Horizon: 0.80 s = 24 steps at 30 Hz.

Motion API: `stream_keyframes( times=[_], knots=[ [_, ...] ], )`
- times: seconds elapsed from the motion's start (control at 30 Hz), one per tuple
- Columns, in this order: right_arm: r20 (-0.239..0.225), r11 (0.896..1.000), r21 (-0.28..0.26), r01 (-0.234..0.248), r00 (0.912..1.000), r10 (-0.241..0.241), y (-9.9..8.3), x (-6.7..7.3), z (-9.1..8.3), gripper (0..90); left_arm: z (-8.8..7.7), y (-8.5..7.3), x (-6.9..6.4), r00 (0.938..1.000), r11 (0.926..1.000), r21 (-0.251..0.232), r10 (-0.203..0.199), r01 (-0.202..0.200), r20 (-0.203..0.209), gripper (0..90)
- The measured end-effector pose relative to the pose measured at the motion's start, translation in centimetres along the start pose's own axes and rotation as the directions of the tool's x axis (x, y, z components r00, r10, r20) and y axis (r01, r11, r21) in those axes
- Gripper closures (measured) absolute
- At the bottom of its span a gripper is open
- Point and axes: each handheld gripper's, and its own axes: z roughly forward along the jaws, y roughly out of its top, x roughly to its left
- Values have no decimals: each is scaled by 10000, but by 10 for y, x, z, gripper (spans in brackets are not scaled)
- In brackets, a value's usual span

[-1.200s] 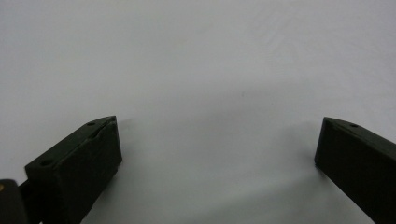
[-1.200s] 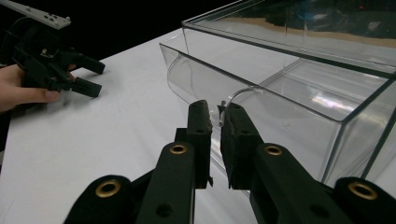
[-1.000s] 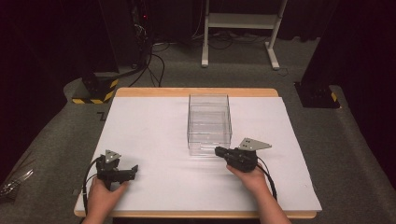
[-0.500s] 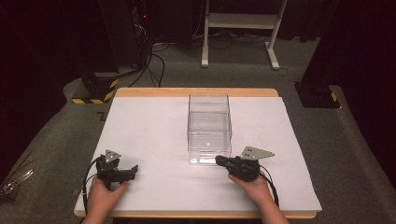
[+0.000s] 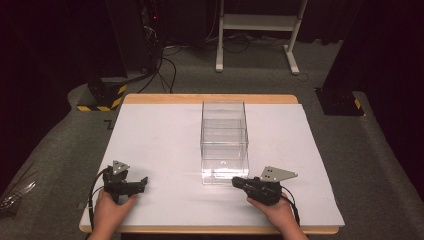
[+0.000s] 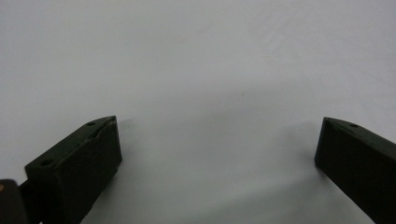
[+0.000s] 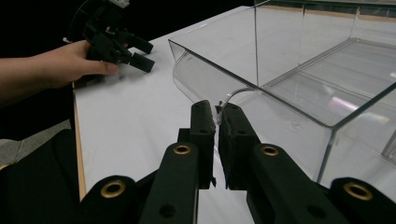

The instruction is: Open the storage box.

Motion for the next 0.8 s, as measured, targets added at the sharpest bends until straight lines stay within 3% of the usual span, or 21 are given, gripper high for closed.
stream_keyframes(
  times=[0.8],
  knots=[
    [-438, 9991, 305, 299, 9986, -285, -10, 25, -16, 848, 0, 0, 0, 10000, 10000, -18, -1, 1, -17, 6]
  ],
)
